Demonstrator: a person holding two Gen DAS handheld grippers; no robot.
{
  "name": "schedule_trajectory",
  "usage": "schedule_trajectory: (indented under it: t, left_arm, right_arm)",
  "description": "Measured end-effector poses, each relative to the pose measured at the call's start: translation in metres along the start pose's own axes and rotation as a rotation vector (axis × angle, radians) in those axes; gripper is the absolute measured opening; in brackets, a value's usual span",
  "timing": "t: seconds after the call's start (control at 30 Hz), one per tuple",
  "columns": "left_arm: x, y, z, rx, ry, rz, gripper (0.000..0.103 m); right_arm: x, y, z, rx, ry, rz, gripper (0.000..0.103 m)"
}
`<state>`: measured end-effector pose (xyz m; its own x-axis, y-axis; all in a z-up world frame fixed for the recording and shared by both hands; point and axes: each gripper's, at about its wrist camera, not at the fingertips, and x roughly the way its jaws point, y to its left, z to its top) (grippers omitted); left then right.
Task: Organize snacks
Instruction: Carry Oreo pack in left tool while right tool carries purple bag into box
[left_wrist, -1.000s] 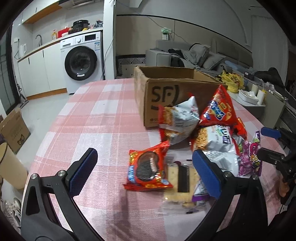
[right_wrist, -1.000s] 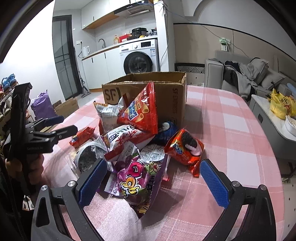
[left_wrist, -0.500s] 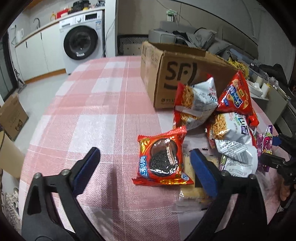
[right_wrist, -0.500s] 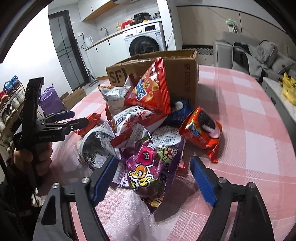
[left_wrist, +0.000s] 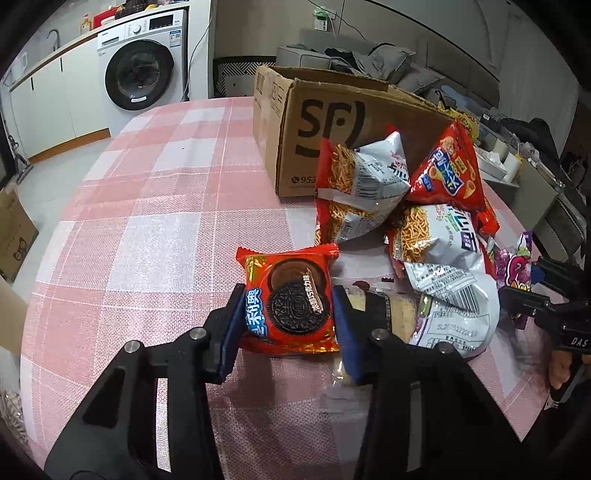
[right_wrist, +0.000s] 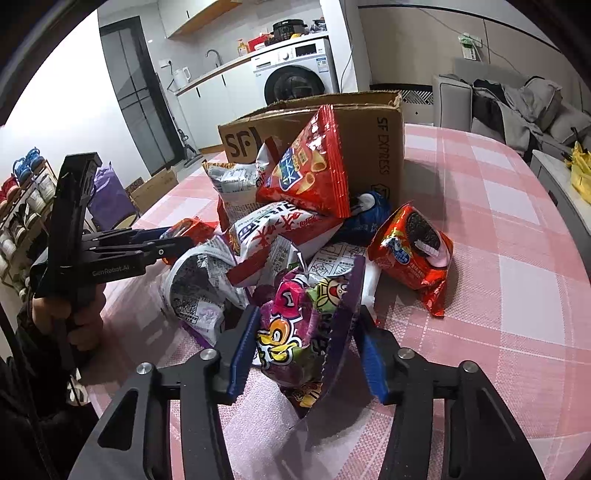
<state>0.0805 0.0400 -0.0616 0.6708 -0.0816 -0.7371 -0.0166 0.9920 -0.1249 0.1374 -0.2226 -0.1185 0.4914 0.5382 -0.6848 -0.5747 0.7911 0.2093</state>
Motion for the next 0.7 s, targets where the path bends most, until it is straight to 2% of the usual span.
schedule_trajectory:
  t: [0.03, 0.07, 0.53, 0.7]
  left_arm:
    - [-0.001, 0.001, 0.000, -0.002, -0.007, -0.002, 0.041]
    - [-0.001, 0.001, 0.001, 0.000, -0.015, -0.001, 0.041]
    - [-0.052, -0.015, -0.001, 0.021, -0.127, -0.016, 0.041]
    - [-0.068, -0.019, 0.001, 0.025, -0.154, -0.025, 0.041]
  right_arm:
    - [-0.001, 0.000, -0.001, -0.005, -0.004, -0.003, 0.049]
    - [-0.002, 0.001, -0.001, -0.011, -0.009, -0.001, 0.042]
    - [-0.035, 0.000, -0.004, -0.012, -0.089, -0.056, 0.042]
    - [-0.044, 0.000, 0.000, -0.036, -0.121, -0.150, 0.042]
